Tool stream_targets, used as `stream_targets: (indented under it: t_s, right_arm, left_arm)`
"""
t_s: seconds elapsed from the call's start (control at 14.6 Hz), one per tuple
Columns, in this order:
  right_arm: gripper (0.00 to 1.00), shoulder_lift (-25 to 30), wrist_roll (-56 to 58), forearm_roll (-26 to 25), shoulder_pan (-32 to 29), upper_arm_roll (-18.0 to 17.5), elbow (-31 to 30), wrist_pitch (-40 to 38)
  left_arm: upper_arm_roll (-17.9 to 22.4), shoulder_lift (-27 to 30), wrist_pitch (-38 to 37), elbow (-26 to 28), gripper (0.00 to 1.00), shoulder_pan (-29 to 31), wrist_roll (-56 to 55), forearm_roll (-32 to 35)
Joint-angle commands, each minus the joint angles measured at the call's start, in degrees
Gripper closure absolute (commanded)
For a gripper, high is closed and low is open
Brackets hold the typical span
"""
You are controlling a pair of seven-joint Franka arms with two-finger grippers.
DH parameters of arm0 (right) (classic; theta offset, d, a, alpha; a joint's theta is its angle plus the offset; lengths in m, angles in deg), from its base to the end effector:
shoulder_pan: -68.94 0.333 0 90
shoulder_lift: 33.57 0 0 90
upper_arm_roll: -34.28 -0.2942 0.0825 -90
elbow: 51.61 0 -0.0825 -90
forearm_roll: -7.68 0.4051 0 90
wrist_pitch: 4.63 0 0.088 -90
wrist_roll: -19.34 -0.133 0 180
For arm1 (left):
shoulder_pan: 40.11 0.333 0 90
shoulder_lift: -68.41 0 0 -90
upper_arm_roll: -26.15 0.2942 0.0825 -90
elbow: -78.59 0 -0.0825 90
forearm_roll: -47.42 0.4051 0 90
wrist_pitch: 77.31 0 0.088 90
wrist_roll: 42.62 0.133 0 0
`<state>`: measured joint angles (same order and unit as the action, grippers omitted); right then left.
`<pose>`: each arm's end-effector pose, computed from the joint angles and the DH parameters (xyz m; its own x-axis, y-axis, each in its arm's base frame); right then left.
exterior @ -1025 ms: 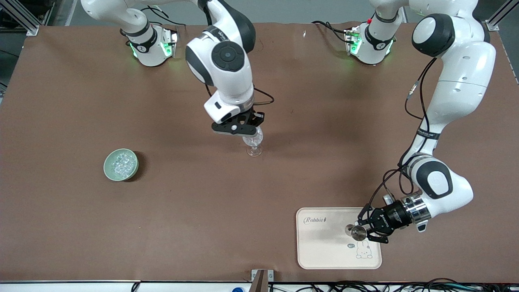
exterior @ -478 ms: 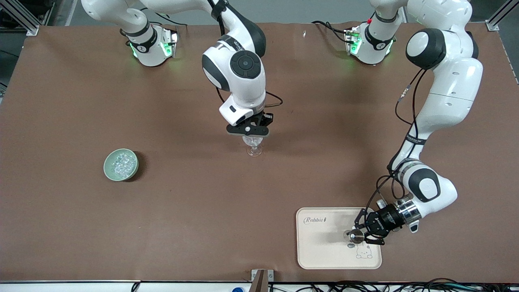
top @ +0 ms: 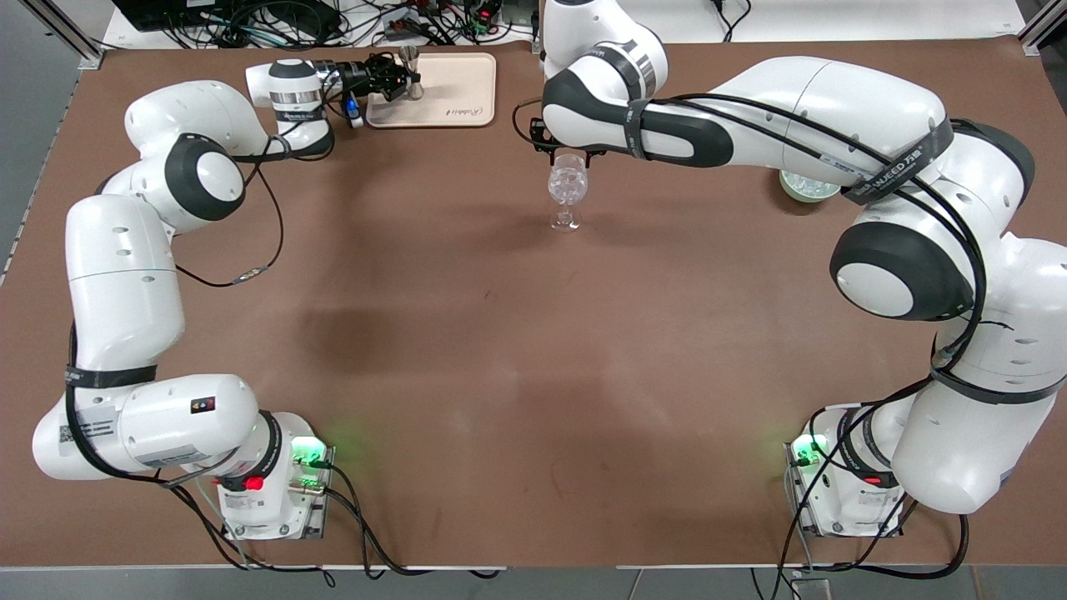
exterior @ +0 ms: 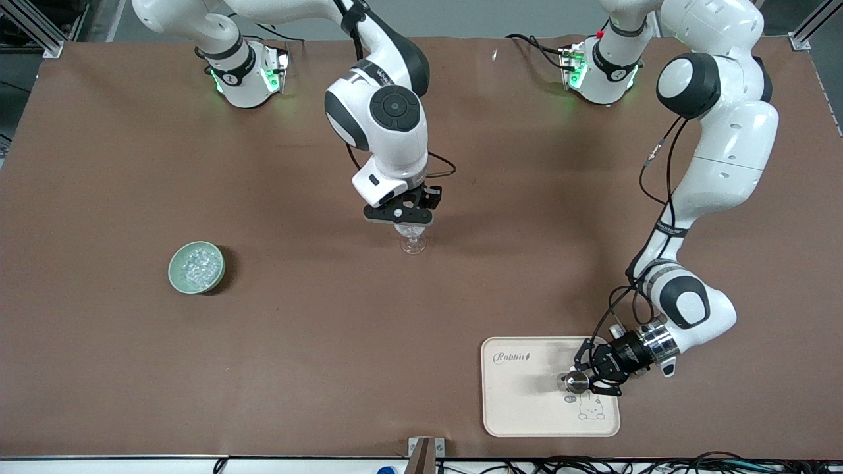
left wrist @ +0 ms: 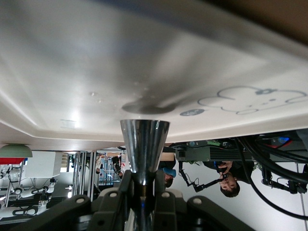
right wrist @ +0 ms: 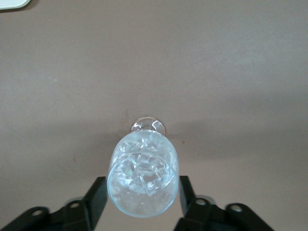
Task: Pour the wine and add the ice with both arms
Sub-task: 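Lower the jigger onto the tray while the right gripper drops ice into the glass, then withdraw the right gripper from the glass while the left gripper releases the jigger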
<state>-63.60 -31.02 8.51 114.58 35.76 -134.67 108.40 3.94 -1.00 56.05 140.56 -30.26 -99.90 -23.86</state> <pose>0.5079 0.4983 0.3304 0.9939 -0.1102 -0.0009 -0.1102 -0.9939 0.0004 0.7825 -0.1051 0.0919 -0.1420 0.3041 -0.9420 0.9044 0.4267 0.0014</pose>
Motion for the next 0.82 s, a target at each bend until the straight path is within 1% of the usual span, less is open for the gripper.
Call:
stream_targets:
  t_s: [0.0, 0.14, 0.21, 0.34, 0.41, 0.48, 0.55, 0.62, 0.68, 0.75]
  right_arm:
    - [0.0, 0.93, -0.27, -0.56, -0.38, 0.01, 0.0, -0.53]
    - [0.0, 2.15, -0.18, -0.65, -1.43, 0.45, 0.0, -0.53]
    - [0.0, 3.64, 0.34, -0.73, -3.0, 0.63, -0.08, -0.53]
    - [0.0, 6.19, 2.01, -0.73, -6.42, 0.63, -0.17, -0.79]
    - [0.0, 7.07, 2.37, -0.73, -8.27, 0.72, -0.17, -1.32]
    - [0.0, 7.95, 2.46, -0.73, -10.12, 0.81, -0.17, -1.32]
    - [0.0, 9.35, 3.24, -0.73, -13.27, 0.98, -0.09, -1.5]
    - [0.0, 10.41, 5.6, -0.73, -15.82, 0.98, -0.26, -2.02]
    - [0.0, 11.47, 9.45, -0.73, -17.76, 1.07, -0.26, -4.29]
    - [0.0, 12.35, 12.71, -0.82, -20.22, 1.33, -0.26, -5.96]
  left_arm:
    - [-0.2, -1.08, 0.24, -1.68, 0.96, -0.17, 1.21, -1.32]
    - [-0.2, -1.08, -0.03, -1.5, 0.89, -0.09, 1.21, -1.32]
    - [-0.2, -1.08, -0.12, -1.5, 0.8, -0.09, 1.21, -1.32]
    - [-0.2, -0.99, -0.12, -1.5, 0.55, -0.17, 1.3, -1.32]
    - [-0.2, -0.99, -0.12, -1.5, 0.51, -0.17, 1.3, -1.32]
    - [-0.2, -0.99, -0.12, -1.41, 0.5, -0.17, 1.3, -1.32]
    - [-0.2, -0.9, -0.12, -1.41, 0.48, -0.17, 1.21, -1.32]
    - [-0.2, -0.73, -0.12, -1.41, 0.46, -0.17, 1.13, -1.23]
    - [-0.11, -0.38, -0.29, -1.41, 0.41, -0.09, 1.21, -1.06]
    - [-0.11, -0.03, -0.64, -1.41, 0.3, 0.0, 1.3, -0.53]
